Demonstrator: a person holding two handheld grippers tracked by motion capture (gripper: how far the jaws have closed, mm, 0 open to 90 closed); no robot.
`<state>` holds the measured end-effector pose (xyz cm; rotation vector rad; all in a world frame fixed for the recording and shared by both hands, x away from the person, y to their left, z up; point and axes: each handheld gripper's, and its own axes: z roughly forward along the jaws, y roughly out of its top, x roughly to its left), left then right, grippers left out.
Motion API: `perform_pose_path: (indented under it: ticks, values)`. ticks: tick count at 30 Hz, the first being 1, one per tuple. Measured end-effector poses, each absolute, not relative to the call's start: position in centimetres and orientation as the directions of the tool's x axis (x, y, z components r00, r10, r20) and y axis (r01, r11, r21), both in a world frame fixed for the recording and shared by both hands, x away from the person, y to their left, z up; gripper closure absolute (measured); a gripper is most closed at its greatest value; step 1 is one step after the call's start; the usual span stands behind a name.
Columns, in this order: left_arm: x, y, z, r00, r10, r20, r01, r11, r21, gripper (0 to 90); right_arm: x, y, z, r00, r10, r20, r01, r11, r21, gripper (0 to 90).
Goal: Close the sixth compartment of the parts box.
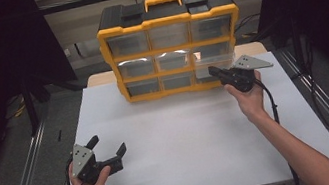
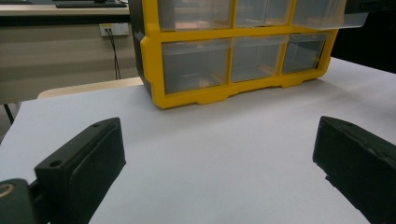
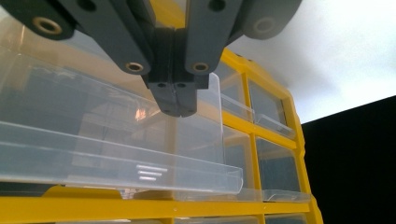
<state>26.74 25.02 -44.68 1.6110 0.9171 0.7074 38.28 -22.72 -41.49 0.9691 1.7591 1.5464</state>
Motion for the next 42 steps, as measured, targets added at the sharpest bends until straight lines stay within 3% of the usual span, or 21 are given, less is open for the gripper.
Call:
perform_pose_path:
  ticks: [42]
  values:
    - [26.8, 25.1, -44.7, 0.53, 0.848, -0.025, 0.201, -0.097, 0.975, 2.4, 39.8, -22.6, -41.1, -0.533, 0.844, 0.057, 0.139, 0.02, 0.99, 90.0]
